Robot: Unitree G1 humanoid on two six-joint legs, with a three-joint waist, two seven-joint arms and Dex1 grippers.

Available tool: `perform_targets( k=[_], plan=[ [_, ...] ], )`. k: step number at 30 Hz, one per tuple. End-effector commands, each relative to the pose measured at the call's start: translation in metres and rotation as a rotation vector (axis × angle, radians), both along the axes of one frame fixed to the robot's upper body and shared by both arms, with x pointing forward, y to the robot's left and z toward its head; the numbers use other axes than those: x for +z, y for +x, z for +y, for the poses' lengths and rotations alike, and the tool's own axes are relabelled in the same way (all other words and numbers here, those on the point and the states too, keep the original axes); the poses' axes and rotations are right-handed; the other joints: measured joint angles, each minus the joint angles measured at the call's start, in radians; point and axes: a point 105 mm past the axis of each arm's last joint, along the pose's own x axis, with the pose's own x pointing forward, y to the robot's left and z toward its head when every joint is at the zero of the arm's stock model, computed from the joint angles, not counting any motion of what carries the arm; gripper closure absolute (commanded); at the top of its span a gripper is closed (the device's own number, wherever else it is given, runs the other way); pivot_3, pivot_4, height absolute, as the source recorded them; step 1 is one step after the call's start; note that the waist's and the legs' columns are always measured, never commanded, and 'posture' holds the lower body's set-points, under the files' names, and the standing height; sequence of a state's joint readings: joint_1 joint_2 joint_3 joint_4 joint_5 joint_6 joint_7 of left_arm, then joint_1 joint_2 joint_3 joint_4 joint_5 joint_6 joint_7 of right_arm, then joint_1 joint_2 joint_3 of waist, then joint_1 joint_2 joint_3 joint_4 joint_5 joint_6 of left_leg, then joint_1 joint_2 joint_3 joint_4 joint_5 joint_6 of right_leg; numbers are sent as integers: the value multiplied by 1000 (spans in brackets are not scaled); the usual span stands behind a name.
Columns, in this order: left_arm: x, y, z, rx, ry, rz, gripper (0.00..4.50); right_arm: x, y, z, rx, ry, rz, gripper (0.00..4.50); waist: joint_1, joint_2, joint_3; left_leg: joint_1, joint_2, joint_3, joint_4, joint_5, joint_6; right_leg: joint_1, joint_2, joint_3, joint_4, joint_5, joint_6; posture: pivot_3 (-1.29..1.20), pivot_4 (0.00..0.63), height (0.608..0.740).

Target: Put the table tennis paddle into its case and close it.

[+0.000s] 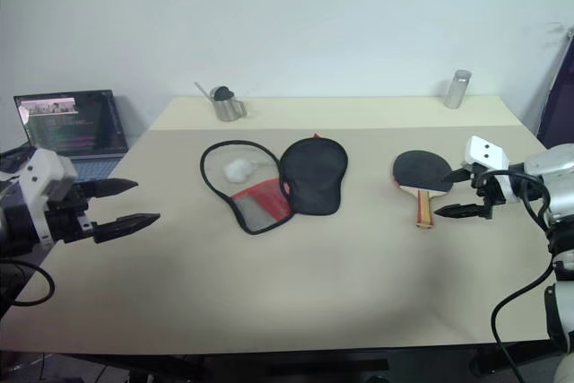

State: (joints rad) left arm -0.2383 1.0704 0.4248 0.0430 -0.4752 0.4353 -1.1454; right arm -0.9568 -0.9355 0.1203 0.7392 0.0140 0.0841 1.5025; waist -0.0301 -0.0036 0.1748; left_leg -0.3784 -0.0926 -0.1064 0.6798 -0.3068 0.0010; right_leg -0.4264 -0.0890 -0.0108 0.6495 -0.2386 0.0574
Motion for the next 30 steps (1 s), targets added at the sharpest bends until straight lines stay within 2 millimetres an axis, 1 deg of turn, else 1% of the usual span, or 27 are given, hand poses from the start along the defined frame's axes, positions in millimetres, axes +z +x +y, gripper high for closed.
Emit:
perform_targets(
  k=[1, 4, 6, 8, 10, 13, 16, 18, 20, 22, 23, 26, 28, 30],
  plan=[
    [14, 0, -2, -10, 7, -61, 0, 16, -1, 3, 23, -6, -51, 30, 0, 0, 0, 0, 0, 0, 0, 0, 0, 0, 0, 0, 0, 0, 0, 0, 150, 740],
    [19, 2, -1, -1, 8, -85, 0, 17, 0, 6, 35, -5, -60, 30, 0, 0, 0, 0, 0, 0, 0, 0, 0, 0, 0, 0, 0, 0, 0, 0, 150, 740],
    [23, 7, 1, 27, -2, -108, 0, 22, -1, 10, 49, 9, -80, 30, 0, 0, 0, 0, 0, 0, 0, 0, 0, 0, 0, 0, 0, 0, 0, 0, 150, 740],
    [23, 12, 1, 44, -14, -118, 0, 28, -2, 16, 68, 32, -98, 30, 1, 0, 0, 0, 0, 0, 0, 0, 0, 0, 0, 0, 0, 0, 0, 0, 150, 740],
    [19, 17, 1, 59, -36, -113, 0, 32, -6, 23, 92, 48, -109, 30, 0, 0, 0, 0, 0, 0, 0, 0, 0, 0, 0, 0, 0, 0, 0, 0, 150, 740],
    [11, 27, 2, 98, -36, -114, 0, 28, -16, 36, 134, 65, -104, 30, 1, 0, 0, 0, 0, 0, 0, 0, 0, 0, 0, 0, 0, 0, 0, 0, 150, 740],
    [1, 44, 7, 194, -19, -114, 0, 24, -23, 54, 169, 102, -108, 30, 2, 0, 0, 0, 0, -1, 1, 0, 0, 0, 0, -1, 0, 0, 0, 0, 150, 740],
    [-7, 54, 5, 232, -15, -108, 0, 17, -27, 63, 185, 119, -102, 30, 4, 0, 0, 0, 0, -1, 1, 0, 0, 0, 0, -1, 1, 0, 0, 0, 150, 740],
    [-12, 66, 4, 292, -22, -85, 0, 14, -27, 72, 171, 137, -104, 30, 4, 0, 0, 0, 0, -1, 1, 0, 0, 0, 0, 0, 2, 0, 0, 0, 150, 740],
    [-16, 76, 2, 340, -45, -65, 0, 15, -29, 80, 176, 157, -111, 30, 4, 0, 0, -1, -1, -1, 2, 0, 0, 0, 0, 0, 3, 0, 0, 0, 150, 740],
    [-19, 80, 0, 359, -56, -53, 0, 15, -30, 81, 175, 164, -110, 30, 4, -1, -1, 0, -1, -1, 2, 0, 0, 0, 0, 0, 3, 0, 0, 0, 150, 740],
    [-38, 92, -3, 451, -74, -2, 0, 7, -27, 80, 136, 141, -116, 30, 4, -1, -1, 0, -1, -1, 2, 0, 0, 0, 0, 0, 3, 0, 0, 0, 150, 740],
    [-50, 99, -6, 511, -91, 31, 0, 8, -28, 82, 124, 154, -124, 30, 4, -1, -1, 0, -1, -1, 3, 0, 0, 0, 0, 0, 4, 0, 0, 0, 150, 740],
    [-64, 106, -15, 542, -110, 57, 0, 11, -31, 83, 119, 169, -134, 30, 4, -1, -1, -1, -1, 0, 3, 0, 0, -1, 0, 0, 5, 0, 0, 0, 150, 740]
  ],
)
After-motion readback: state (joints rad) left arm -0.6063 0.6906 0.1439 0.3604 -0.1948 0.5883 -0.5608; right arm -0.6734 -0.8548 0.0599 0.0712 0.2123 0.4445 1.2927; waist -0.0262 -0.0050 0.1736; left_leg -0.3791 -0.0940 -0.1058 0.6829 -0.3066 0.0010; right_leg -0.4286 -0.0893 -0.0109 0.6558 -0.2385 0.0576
